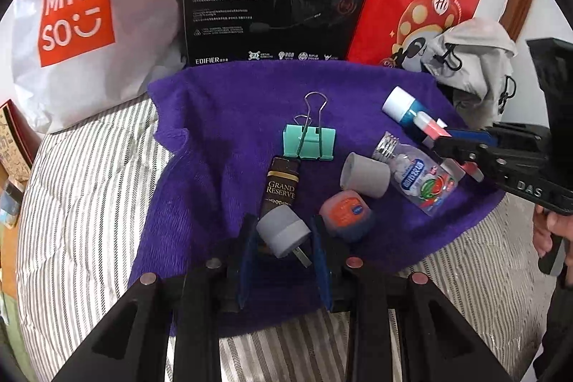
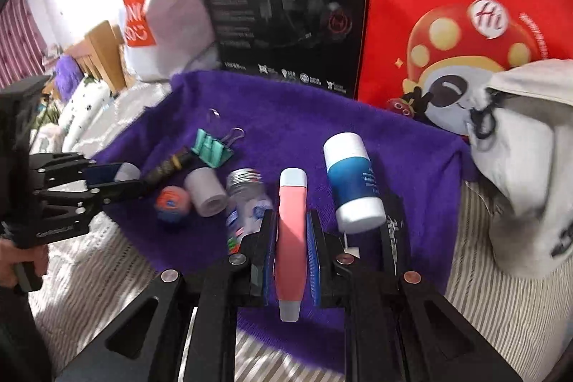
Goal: Organize rigid objects
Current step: 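Carry the cap item and pink tube onto the towel and open both tools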
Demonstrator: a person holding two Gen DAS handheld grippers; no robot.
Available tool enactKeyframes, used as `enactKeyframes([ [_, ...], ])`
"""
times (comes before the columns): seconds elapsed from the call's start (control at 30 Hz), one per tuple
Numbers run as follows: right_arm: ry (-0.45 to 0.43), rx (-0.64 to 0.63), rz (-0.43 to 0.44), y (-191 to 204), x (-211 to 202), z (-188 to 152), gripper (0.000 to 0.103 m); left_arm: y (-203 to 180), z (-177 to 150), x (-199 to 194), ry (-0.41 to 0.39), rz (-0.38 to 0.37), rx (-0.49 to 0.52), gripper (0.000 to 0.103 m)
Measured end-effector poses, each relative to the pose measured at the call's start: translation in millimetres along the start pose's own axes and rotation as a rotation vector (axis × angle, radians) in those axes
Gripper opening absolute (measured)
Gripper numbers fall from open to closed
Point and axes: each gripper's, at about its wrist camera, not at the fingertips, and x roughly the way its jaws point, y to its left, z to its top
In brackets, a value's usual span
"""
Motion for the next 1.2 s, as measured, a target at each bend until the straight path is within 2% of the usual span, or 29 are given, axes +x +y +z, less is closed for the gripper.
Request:
enactKeyframes([
  [0.23,0.066,-0.029,0.0,-2.5,30.4,8.0,0.016,-3.0,3.7,9.1,0.03,0.001,0.043,0.028],
  [0.53,0.107,-0.065,-0.005,-0.7,50.6,12.3,0.017,-21.5,6.1,11.5,0.069,-0.009,0.155,0.028],
  [0.83,0.097,-0.098,0.016,-1.4,55.4,15.9,0.017,-19.0,10.3,18.8,0.079,0.045,0.181,0.028],
  [1.2,0.097,-0.127,0.036,-3.5,53.3,14.0,0.017,-13.2,4.6,18.5,0.083,0.039,0.15,0.028],
])
